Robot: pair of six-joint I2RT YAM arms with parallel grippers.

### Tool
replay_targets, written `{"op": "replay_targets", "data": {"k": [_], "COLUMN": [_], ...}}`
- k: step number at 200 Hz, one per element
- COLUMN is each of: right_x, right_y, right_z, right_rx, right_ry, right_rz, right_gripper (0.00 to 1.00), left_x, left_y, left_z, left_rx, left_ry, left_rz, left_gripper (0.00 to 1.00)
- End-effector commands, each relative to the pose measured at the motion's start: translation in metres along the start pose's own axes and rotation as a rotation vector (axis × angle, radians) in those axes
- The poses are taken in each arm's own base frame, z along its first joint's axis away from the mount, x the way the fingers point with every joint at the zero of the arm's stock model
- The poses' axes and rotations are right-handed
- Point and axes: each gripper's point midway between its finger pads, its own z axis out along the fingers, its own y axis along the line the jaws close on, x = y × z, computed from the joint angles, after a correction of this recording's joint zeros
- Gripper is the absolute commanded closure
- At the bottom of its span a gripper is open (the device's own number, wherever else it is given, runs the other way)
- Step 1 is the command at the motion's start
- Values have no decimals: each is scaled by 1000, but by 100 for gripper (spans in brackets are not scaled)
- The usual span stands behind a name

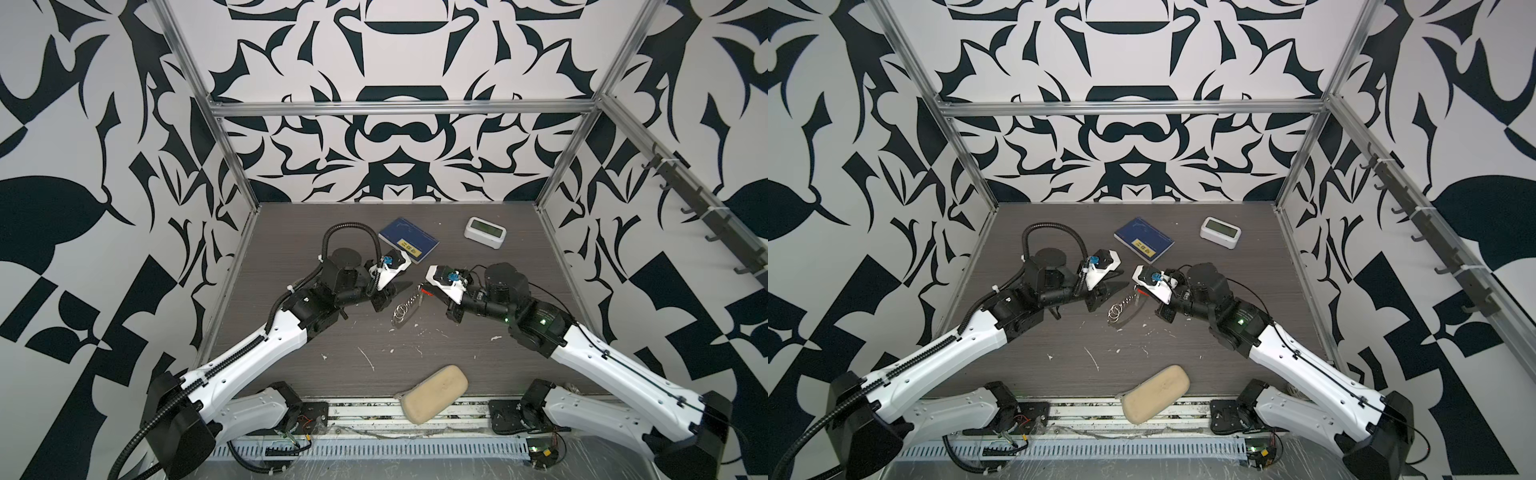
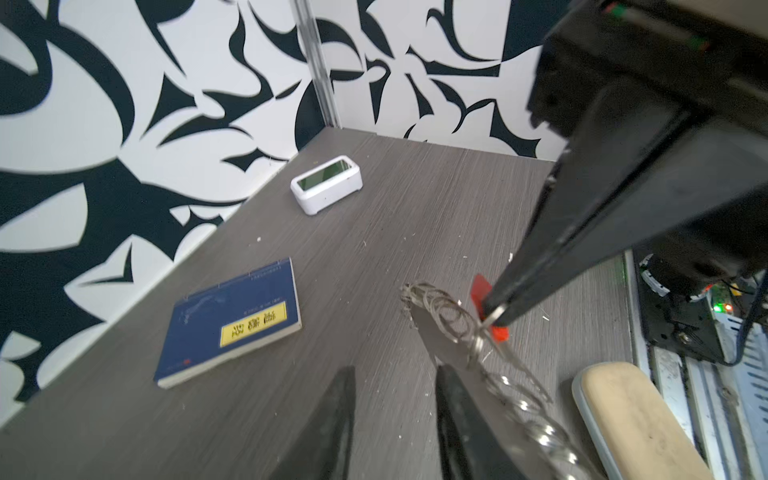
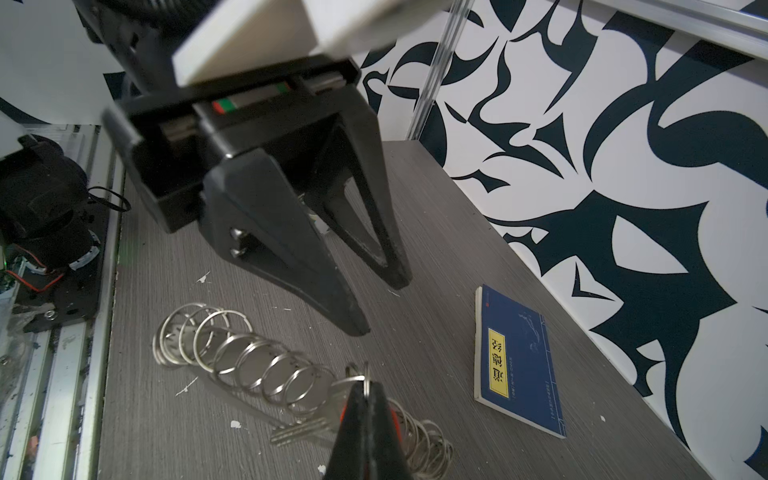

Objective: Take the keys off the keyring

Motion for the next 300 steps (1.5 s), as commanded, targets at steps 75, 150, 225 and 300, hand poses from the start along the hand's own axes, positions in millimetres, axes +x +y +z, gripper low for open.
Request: {"op": "replay_targets", "data": {"k": [75,150,225,300], "right_x": [-47,-48,-49,-49], "right_y": [-15,-12,-10,-12], "right_z": [-13,-12,-11,-10], "right_rx": [56,36,23,32], "right_ry": [-140,-141,-144,-138], "right_rz": [-27,-27,-24,-20], "right_gripper": [100,100,100,100], "left_x": [-4,-5,-7,-8], "left_y": [-26,-22,-8,-10], "left_z": [8,13,14,12], "left_rx": [174,163,80,86], "left_ry": [-40,-42,-41,-62], "left_rz": [-8,-24,-36,-42], "left_gripper": [76,79,84,78]}}
